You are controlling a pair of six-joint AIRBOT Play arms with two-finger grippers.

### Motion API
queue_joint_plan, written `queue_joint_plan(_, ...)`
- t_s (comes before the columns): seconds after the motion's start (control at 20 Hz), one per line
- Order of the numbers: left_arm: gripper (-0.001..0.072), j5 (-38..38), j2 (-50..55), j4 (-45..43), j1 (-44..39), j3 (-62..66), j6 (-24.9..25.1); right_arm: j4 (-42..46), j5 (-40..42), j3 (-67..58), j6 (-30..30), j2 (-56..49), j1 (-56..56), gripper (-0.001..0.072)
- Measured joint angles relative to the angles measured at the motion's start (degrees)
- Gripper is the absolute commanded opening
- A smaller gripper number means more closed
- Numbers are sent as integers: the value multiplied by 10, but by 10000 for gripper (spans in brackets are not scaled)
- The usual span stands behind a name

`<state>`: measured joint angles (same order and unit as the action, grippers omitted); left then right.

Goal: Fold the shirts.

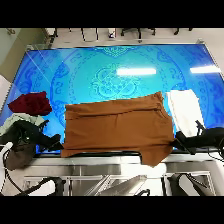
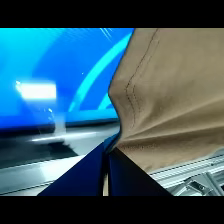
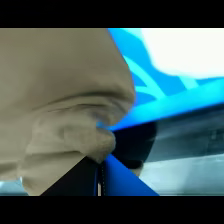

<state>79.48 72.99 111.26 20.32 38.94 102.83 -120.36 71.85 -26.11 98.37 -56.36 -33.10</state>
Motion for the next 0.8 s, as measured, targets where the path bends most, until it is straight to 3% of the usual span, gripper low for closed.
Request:
queue_joint_plan(0.35, 17, 4, 4, 21, -22, 116, -28, -126, -53, -112, 63, -36, 54, 23)
queue_joint_plan(0.8, 16, -8, 187, 26, -98, 382, -90, -158, -132, -384, 66, -282, 177, 24)
